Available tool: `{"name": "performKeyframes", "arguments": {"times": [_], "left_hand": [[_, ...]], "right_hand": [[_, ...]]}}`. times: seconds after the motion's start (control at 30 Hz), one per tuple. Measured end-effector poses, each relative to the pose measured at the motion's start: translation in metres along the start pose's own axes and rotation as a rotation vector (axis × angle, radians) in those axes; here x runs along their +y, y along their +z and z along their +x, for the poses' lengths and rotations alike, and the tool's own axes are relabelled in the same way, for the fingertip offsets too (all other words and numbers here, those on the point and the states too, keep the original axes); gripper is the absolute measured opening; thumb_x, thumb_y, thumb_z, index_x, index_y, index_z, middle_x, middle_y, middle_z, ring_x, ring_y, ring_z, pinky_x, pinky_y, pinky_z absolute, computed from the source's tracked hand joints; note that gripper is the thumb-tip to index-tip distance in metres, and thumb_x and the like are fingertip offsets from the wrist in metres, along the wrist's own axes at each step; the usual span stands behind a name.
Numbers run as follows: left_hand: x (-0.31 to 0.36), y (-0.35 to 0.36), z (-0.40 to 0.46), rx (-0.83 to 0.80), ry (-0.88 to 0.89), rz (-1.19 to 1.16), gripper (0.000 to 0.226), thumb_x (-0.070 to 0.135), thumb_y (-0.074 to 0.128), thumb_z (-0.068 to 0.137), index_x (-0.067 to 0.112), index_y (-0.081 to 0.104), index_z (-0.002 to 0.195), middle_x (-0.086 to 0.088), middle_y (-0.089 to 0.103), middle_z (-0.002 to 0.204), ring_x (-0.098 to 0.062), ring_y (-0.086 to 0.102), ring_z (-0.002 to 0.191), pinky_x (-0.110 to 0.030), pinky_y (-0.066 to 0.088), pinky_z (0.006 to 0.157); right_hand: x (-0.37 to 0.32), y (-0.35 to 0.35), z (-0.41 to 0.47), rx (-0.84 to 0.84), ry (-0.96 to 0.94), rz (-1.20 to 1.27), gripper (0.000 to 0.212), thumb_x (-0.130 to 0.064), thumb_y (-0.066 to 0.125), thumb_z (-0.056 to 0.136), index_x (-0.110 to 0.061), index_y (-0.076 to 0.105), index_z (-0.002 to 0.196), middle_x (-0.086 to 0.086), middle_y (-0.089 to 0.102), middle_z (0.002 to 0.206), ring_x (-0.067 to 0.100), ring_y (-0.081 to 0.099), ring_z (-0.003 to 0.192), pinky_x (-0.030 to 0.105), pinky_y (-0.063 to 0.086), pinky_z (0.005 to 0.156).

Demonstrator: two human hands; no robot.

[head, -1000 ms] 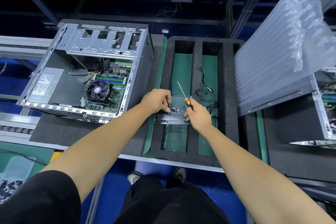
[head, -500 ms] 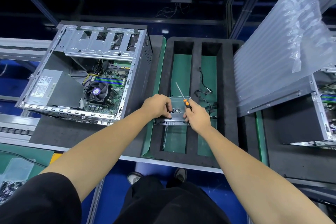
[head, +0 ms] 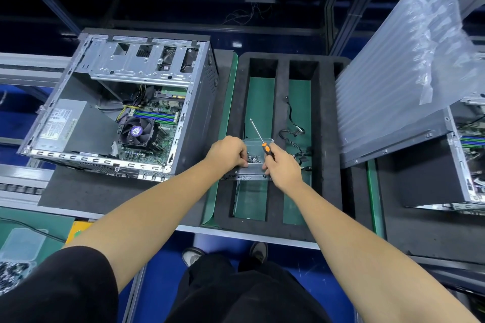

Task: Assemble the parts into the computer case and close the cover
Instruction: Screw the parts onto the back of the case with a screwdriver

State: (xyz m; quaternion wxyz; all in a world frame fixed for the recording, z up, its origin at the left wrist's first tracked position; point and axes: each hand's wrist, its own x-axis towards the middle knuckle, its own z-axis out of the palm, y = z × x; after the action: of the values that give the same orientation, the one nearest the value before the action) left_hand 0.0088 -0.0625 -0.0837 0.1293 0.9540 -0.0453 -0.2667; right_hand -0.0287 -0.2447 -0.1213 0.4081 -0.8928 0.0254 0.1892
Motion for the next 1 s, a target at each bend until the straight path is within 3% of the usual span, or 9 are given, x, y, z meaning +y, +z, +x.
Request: {"name": "performKeyframes", "arguments": {"times": [0.17,0.3,0.43,0.53,0.7,0.8,0.87,0.93,1.0], "left_hand": [[-0.006,0.003,0.003,-0.017,0.003,-0.205,0.012,0.027,0.082,0.084,0.020,0.073,0.081,0.001,0.075,0.085,-0.020,0.071,0.081,-0.031,0.057,0.072],[-0.015,0.006,-0.001,0.017,-0.071,-0.823,0.005,0.010,0.069,0.095,0.005,0.067,0.096,-0.015,0.076,0.092,-0.015,0.074,0.077,-0.021,0.055,0.065],[-0.018,0.016,-0.011,-0.042,-0.208,-1.452,0.005,0.003,0.051,0.104,0.003,0.056,0.105,-0.014,0.075,0.101,-0.017,0.076,0.087,-0.022,0.058,0.071],[-0.021,0.022,-0.014,-0.076,-0.220,-1.642,0.009,0.000,0.047,0.104,0.005,0.054,0.102,-0.013,0.075,0.093,-0.021,0.074,0.081,-0.024,0.058,0.066],[-0.017,0.025,-0.016,-0.126,-0.218,-1.772,0.016,0.005,0.035,0.094,0.009,0.050,0.093,-0.007,0.056,0.072,-0.015,0.045,0.054,-0.024,0.037,0.050],[-0.018,0.027,-0.016,-0.151,-0.178,-1.795,0.030,0.015,0.033,0.097,0.003,0.059,0.102,-0.014,0.069,0.086,-0.019,0.062,0.067,-0.027,0.049,0.063],[-0.022,0.027,-0.017,-0.180,-0.140,-1.826,0.040,0.019,0.030,0.101,-0.002,0.061,0.114,-0.021,0.072,0.110,-0.027,0.072,0.096,-0.032,0.057,0.082],[-0.024,0.027,-0.018,-0.223,-0.097,-1.853,0.043,0.019,0.030,0.103,-0.003,0.058,0.127,-0.023,0.067,0.125,-0.031,0.067,0.117,-0.035,0.057,0.095],[-0.025,0.028,-0.019,-0.220,-0.075,-1.837,0.037,0.011,0.036,0.104,-0.003,0.055,0.132,-0.023,0.065,0.130,-0.031,0.065,0.121,-0.034,0.056,0.098]], "right_hand": [[0.001,-0.001,0.000,0.003,-0.002,0.025,0.011,-0.024,0.040,0.095,-0.030,0.047,0.088,-0.014,0.070,0.071,0.006,0.068,0.059,0.045,0.060,0.073],[0.001,-0.001,0.000,0.001,0.005,0.060,0.014,-0.024,0.038,0.094,-0.032,0.047,0.087,-0.012,0.071,0.071,0.009,0.069,0.061,0.046,0.060,0.075],[0.001,0.000,0.000,0.005,0.006,0.062,0.017,-0.024,0.038,0.094,-0.036,0.046,0.085,-0.011,0.071,0.071,0.009,0.070,0.063,0.044,0.060,0.076],[0.002,0.001,0.001,0.006,0.011,0.062,0.017,-0.022,0.038,0.094,-0.034,0.046,0.085,-0.009,0.072,0.071,0.009,0.070,0.063,0.044,0.060,0.077],[0.003,0.002,0.002,0.002,-0.003,0.051,0.020,-0.021,0.039,0.096,-0.036,0.046,0.085,-0.011,0.072,0.072,0.006,0.069,0.062,0.042,0.060,0.077],[0.003,0.002,0.001,0.003,-0.020,0.040,0.020,-0.023,0.039,0.096,-0.038,0.046,0.085,-0.015,0.071,0.073,0.004,0.069,0.060,0.040,0.059,0.076],[0.003,0.002,0.001,0.010,-0.034,0.023,0.020,-0.022,0.039,0.095,-0.038,0.045,0.085,-0.017,0.071,0.073,0.004,0.068,0.060,0.039,0.059,0.075],[0.003,0.002,0.001,0.015,-0.045,0.009,0.020,-0.023,0.039,0.096,-0.039,0.045,0.086,-0.020,0.070,0.073,0.003,0.068,0.059,0.038,0.058,0.075],[0.003,0.001,0.000,0.014,-0.045,0.006,0.020,-0.024,0.039,0.097,-0.039,0.046,0.086,-0.020,0.070,0.074,0.003,0.068,0.059,0.039,0.059,0.075]]}}
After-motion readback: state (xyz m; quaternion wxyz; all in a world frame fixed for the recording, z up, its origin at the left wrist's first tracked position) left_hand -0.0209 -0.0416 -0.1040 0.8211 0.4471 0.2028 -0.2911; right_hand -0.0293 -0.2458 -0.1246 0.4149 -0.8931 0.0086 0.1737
